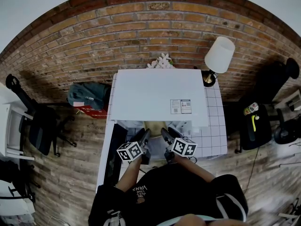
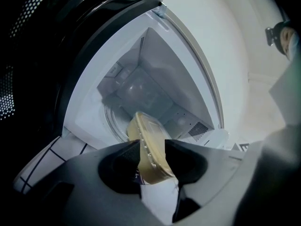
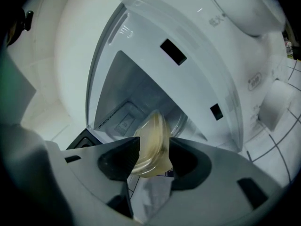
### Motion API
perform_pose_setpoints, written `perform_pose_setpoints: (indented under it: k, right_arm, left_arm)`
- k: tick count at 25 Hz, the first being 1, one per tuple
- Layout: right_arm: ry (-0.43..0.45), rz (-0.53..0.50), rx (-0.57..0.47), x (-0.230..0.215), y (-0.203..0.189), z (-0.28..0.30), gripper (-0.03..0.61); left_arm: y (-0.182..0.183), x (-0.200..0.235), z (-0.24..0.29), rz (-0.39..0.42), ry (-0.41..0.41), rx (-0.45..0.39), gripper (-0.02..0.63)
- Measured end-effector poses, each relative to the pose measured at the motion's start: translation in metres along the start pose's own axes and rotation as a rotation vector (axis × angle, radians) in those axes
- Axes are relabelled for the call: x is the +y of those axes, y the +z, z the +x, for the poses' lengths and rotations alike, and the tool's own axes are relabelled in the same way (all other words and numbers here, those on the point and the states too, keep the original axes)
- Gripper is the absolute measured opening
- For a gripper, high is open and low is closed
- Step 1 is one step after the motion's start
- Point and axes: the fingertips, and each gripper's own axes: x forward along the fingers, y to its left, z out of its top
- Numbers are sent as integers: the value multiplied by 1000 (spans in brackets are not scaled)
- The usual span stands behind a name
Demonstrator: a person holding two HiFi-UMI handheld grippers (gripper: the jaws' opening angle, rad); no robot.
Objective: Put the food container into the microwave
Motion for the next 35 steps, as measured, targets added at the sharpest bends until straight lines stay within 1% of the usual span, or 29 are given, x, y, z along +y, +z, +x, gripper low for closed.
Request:
perform_pose_setpoints:
  k: [5,10,12,15,18,21,23,25,28,31,35]
  right_arm:
    - [-1,-16,-2,1,-1,-8,172]
    - [-2,-53,-19,4,-1,-18,172]
    - [-4,-77,-18,4,-3,-21,172]
    - [-18,-108,-7,1,-10,-26,172]
    - [-24,-134,1,1,-17,-30,172]
    - [-27,-165,13,2,-24,-35,170]
    - [-32,-200,18,4,-28,-38,158]
    - [-42,-235,21,4,-32,-41,122]
    - [-53,-253,25,3,-36,-44,98]
    - [-66,-266,27,2,-38,-45,58]
    - [-76,-275,34,1,-41,-44,41]
  left_arm:
    - [0,-2,-8,-8,-4,-17,166]
    - [-8,-6,-20,26,-10,-11,166]
    - [-10,-9,-25,51,-13,-10,166]
    - [-15,-13,-31,110,-9,-5,166]
    - [-22,-17,-35,146,-15,2,166]
    - [-30,-23,-39,188,-26,25,166]
    - [-37,-25,-42,206,-28,46,166]
    - [-44,-27,-44,216,-25,64,166]
    - [-51,-30,-46,236,-24,80,163]
    - [-56,-32,-46,276,-20,96,133]
    - [-62,-32,-46,346,4,137,62]
